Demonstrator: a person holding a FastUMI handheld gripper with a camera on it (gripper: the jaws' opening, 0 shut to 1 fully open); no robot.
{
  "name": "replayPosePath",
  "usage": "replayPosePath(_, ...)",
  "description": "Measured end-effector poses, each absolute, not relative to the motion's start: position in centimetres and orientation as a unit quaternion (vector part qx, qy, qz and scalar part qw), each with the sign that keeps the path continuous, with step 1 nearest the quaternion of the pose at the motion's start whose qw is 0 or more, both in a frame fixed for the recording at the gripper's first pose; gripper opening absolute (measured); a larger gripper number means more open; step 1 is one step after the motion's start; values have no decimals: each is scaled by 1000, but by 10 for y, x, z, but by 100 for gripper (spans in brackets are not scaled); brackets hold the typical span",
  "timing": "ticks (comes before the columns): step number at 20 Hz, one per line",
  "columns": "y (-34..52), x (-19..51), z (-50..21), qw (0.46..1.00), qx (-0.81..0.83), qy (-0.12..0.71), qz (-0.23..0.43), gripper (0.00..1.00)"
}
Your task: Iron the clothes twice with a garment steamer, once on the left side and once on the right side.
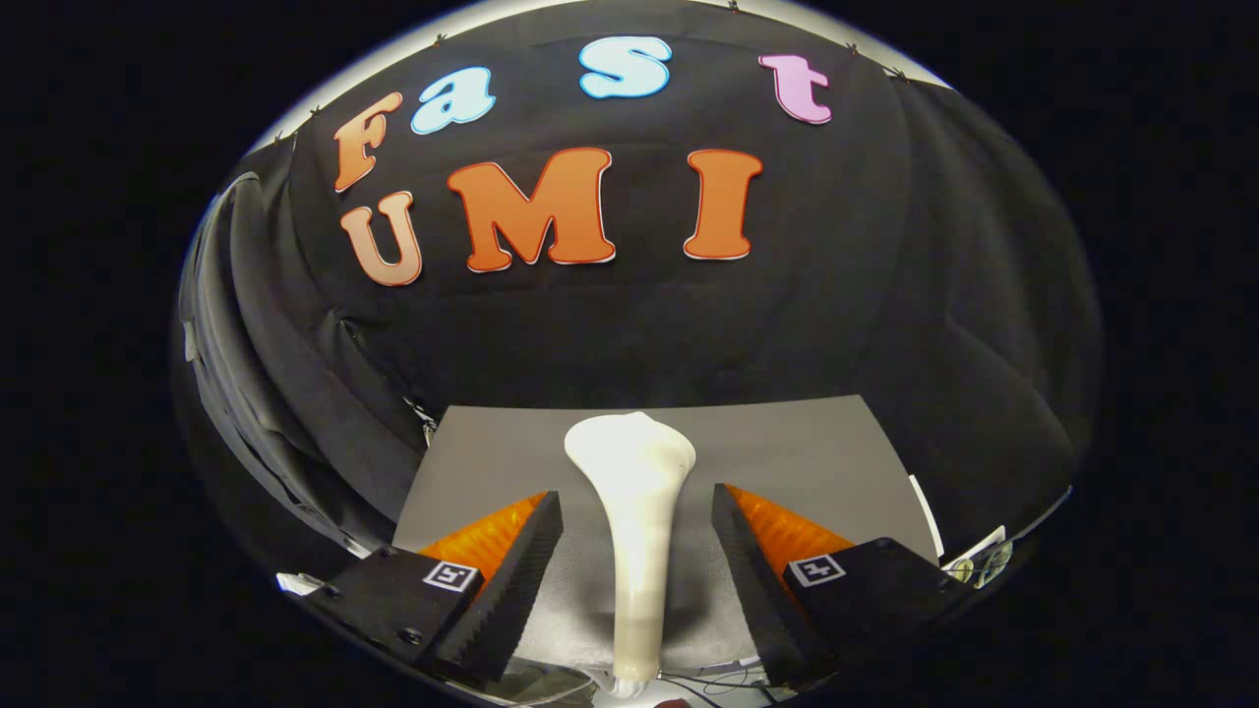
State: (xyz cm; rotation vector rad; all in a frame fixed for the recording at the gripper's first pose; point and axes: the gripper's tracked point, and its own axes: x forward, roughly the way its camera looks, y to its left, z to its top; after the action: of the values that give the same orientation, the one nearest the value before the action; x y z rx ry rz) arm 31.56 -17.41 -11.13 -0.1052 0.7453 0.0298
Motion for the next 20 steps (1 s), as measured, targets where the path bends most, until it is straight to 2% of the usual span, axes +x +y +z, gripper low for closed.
replayPosePath(9,-184,320,-178,894,-38,446,17,99)
replayPosePath(18,-182,325,-205,876,2,481,21,82)
replayPosePath(20,-179,324,-210,874,5,485,21,72)
